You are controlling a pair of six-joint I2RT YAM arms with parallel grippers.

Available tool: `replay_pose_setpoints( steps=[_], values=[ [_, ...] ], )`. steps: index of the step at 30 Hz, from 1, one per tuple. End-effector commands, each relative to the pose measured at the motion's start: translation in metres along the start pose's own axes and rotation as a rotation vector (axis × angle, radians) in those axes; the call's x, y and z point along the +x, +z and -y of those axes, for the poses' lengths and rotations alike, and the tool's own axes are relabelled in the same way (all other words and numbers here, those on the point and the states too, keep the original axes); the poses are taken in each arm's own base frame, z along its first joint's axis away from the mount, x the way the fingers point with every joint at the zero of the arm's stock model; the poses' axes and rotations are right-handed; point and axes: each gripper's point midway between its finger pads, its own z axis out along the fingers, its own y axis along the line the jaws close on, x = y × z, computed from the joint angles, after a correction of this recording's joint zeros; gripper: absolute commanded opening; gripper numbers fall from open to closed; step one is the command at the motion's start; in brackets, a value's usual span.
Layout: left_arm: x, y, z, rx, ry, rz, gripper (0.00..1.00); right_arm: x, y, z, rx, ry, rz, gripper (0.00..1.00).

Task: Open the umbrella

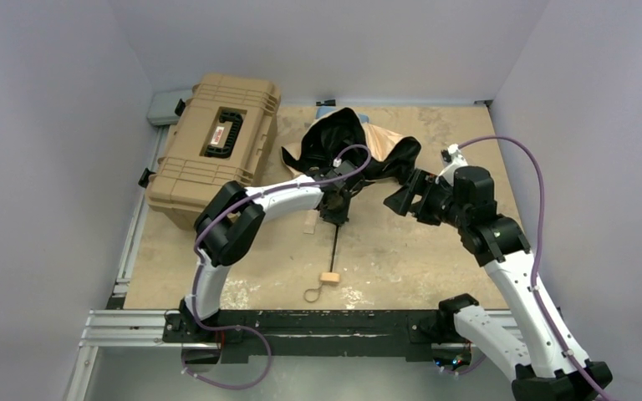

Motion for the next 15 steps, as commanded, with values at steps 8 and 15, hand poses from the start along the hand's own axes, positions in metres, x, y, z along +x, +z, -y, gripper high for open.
replay_pose_setpoints(
  steps=[8, 15],
  values=[
    [-0.026, -0.058, 0.032, 0.188, 0.048, 0.021, 0.00, -0.017, -0.007, -0.011, -0.021, -0.002, 0.060, 0.75],
    [-0.054, -0.171, 0.093, 0.629, -0.084, 0.062, 0.00, -0.033, -0.006, -0.049, -0.185, 0.087, 0.079, 0.72]
  ],
)
